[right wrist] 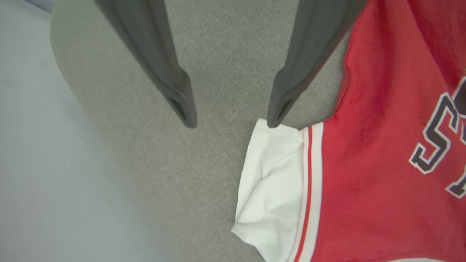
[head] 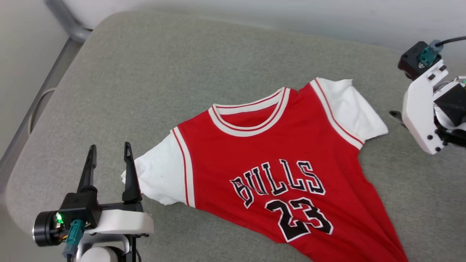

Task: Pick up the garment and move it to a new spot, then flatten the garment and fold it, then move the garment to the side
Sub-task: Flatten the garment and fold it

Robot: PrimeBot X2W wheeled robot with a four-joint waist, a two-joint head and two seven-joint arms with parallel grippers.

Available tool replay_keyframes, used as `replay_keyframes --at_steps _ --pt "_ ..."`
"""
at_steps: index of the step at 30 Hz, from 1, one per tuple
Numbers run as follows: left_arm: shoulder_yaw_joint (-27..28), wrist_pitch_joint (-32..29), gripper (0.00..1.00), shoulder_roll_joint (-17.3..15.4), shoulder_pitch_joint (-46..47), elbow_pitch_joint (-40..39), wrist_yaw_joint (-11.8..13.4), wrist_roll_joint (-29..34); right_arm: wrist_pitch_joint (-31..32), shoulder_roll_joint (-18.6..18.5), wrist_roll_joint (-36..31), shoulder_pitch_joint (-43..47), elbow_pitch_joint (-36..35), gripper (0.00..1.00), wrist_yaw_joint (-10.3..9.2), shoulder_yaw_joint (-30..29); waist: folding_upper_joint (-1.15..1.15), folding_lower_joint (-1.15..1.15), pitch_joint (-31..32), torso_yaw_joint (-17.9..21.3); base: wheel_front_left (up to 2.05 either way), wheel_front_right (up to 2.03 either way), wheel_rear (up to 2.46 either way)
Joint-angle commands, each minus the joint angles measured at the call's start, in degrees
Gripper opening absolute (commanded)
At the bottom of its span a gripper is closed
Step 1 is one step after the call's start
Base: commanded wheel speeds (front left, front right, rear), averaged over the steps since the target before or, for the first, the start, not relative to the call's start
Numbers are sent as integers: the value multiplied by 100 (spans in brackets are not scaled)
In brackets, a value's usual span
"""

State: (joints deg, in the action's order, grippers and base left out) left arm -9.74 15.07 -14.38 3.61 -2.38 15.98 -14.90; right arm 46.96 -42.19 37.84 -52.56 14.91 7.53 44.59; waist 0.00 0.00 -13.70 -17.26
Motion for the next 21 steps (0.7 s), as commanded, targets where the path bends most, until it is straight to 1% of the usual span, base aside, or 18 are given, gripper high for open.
replay_keyframes --at_steps 1,3,5,11,14,17,21 --pt "74 13 100 104 88 6 -92 86 162 -61 75 -144 113 100 -8 159 0 0 -171 -173 0 0 0" --pt "176 13 100 289 139 20 -248 220 418 -63 251 -333 333 100 -8 344 0 0 -277 -267 0 0 0" --pt "260 13 100 452 188 28 -382 342 561 -91 276 -523 494 100 -8 543 0 0 -389 -347 0 0 0" --pt "435 13 100 824 315 20 -711 673 647 22 380 -834 1044 100 -8 998 0 0 -710 -524 0 0 0" --pt "503 13 100 942 388 -7 -805 771 635 31 477 -833 1225 100 -7 1256 0 0 -834 -589 0 0 0" --pt "557 13 100 1029 411 0 -882 856 685 8 594 -687 1319 100 -6 1654 0 0 -904 -616 0 0 0" --pt "630 13 100 1078 453 -9 -937 932 682 -9 832 -499 1359 100 9 2122 0 0 -956 -611 0 0 0"
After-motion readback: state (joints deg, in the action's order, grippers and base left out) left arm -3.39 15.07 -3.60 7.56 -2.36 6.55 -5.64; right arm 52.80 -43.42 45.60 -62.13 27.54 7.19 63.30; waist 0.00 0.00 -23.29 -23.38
